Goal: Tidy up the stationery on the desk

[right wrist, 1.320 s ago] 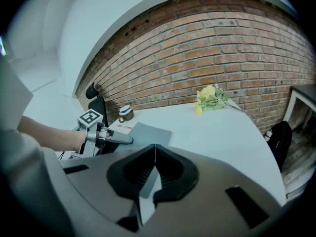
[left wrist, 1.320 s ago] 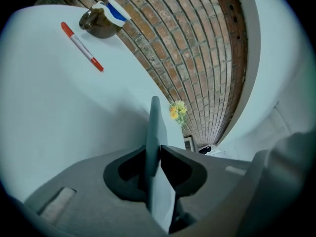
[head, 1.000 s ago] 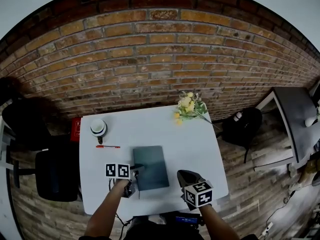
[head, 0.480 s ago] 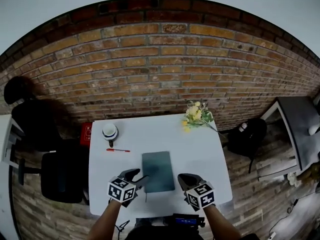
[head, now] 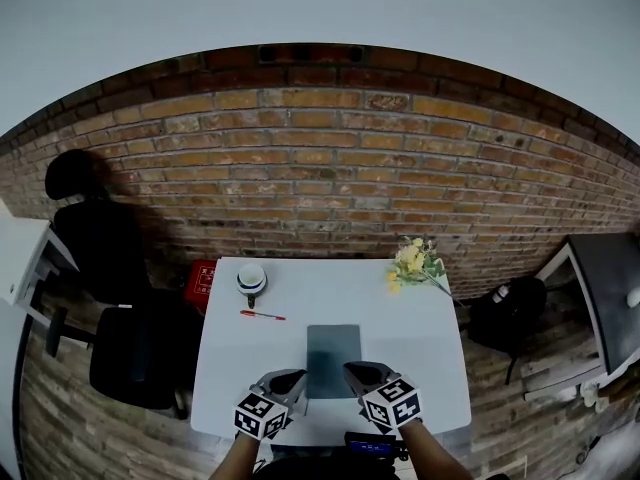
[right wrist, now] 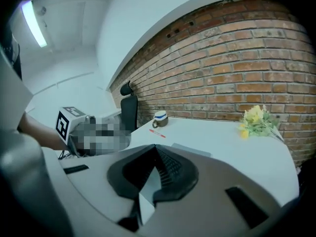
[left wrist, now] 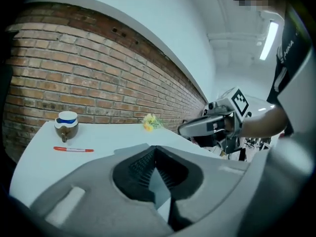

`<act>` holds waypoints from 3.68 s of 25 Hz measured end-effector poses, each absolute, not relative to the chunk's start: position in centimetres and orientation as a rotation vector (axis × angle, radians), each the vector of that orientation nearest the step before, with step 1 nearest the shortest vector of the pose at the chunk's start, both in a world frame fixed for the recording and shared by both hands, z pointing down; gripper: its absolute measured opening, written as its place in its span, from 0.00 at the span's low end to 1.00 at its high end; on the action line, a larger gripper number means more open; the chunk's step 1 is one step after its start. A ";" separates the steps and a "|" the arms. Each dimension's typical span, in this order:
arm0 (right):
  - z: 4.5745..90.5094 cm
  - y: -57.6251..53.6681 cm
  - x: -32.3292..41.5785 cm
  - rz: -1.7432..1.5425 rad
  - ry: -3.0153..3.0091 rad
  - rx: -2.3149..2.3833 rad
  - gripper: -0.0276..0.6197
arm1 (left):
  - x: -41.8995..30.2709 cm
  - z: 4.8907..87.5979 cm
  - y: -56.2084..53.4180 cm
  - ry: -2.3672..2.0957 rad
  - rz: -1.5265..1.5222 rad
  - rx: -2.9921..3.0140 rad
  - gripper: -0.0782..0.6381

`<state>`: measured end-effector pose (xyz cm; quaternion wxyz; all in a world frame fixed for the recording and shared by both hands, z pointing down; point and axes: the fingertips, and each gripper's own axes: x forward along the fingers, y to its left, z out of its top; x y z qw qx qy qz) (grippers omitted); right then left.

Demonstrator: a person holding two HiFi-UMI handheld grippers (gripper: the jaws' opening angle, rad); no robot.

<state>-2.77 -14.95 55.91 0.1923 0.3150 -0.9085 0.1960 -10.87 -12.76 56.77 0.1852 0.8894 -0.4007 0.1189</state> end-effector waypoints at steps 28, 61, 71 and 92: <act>63.1 -23.5 -19.1 0.038 -2.230 0.315 0.15 | -19.1 59.7 -13.8 -1.284 0.472 2.462 0.12; 68.7 -26.5 -23.2 -0.068 -1.933 0.062 0.12 | -22.6 63.7 -12.9 -1.208 0.309 2.320 0.12; 60.3 -23.1 -13.4 -0.051 -2.121 0.319 0.12 | -15.9 61.2 -13.1 -1.123 0.383 2.423 0.12; 59.6 -14.7 6.8 0.580 -2.282 0.922 0.12 | -7.0 60.0 -11.5 -1.142 0.365 2.422 0.12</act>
